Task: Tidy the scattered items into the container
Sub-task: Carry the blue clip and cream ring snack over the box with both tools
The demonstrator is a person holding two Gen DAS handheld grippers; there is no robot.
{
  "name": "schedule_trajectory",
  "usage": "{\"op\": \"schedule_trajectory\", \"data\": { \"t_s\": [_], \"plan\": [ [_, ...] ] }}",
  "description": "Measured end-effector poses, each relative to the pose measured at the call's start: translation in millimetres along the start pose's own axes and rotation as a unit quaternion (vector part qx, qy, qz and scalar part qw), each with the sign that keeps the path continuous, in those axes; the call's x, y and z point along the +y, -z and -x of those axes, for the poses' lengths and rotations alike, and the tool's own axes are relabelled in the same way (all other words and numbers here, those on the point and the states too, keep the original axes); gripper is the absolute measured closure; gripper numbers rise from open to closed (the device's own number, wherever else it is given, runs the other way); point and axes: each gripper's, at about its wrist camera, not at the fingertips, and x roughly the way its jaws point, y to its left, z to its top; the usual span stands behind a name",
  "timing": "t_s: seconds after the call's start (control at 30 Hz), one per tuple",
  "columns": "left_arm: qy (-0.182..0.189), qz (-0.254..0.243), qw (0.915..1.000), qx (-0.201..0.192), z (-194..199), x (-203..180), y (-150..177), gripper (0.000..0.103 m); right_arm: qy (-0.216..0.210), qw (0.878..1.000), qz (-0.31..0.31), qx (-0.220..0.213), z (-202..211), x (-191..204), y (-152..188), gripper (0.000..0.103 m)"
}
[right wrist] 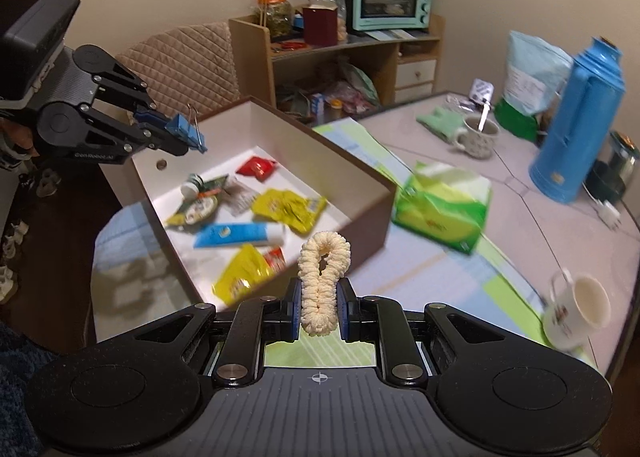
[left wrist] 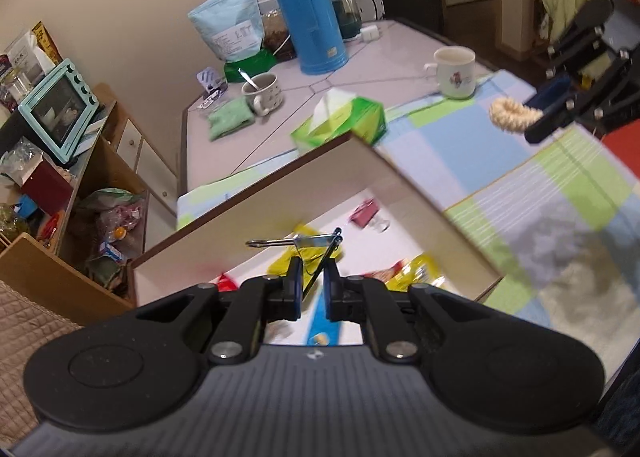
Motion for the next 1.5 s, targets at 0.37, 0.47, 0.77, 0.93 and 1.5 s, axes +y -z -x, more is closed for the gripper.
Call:
{"op": "schedule_trajectory", "data": {
  "t_s": [0.37,0.47,0.77,0.93,1.5],
  "plan": [
    [0.013,-0.053,0.9983,0.022,-18,45,22,0.096,-0.007,1.000,-0.005,0.015,-48,31,-44,0.087],
    [0.019,-0.063,0.9975,0.023,-22,54,25,0.096,-0.011,1.000,-0.005,0.021,-58,35,-52,0.087],
    [0.049,-0.107,0.9923,0.039,-41,71,28,0.096,-0.013,0.999,0.004,0.050,-82,37,-68,0.087],
    [0.065,-0.132,0.9879,0.048,-60,77,24,0.096,-0.010,0.998,-0.002,0.066,-98,26,-77,0.087],
    [0.119,-0.201,0.9692,0.078,-130,89,14,0.096,-0.013,0.993,-0.031,0.117,-161,-10,-93,0.087]
  ]
}}
